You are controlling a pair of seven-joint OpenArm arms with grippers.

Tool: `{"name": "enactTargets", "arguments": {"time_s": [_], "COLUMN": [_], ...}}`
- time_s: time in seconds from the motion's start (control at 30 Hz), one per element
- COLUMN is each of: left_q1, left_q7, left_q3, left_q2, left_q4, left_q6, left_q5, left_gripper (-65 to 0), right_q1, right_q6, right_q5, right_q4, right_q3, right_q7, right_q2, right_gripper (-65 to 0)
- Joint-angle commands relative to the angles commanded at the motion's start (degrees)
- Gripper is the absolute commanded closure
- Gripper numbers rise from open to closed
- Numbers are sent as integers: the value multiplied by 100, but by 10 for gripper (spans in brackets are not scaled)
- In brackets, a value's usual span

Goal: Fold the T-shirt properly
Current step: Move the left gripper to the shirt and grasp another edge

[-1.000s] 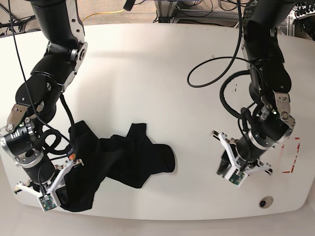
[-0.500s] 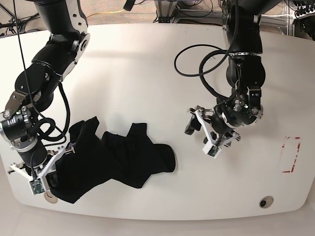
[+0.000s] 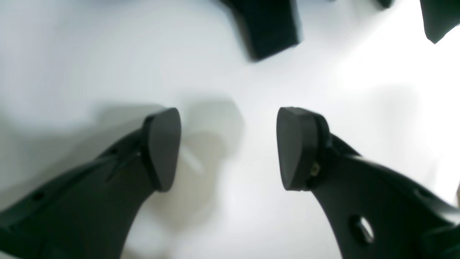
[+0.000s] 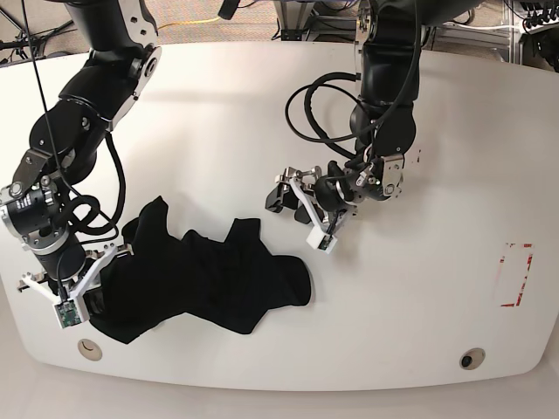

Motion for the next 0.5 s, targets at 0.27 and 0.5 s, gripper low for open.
{"name": "enactTargets", "arguments": {"time_s": [0.27, 0.5], "left_q1": [-422, -905], "left_q7": [-958, -1574], "left_q3": [1099, 1881], "left_q2": [0, 0], "left_q4": [-1116, -2004], "left_q6": [791, 1266], "left_q5": [-18, -791], "left_gripper": [-394, -396], "right_q1": [-62, -70], "right_q6": [0, 0], "right_q5": [0, 0], "right_q4": [9, 9], "right_q3": [0, 0], "right_q7": [0, 0], "right_q2": [-18, -26], "right_gripper": [0, 0]}}
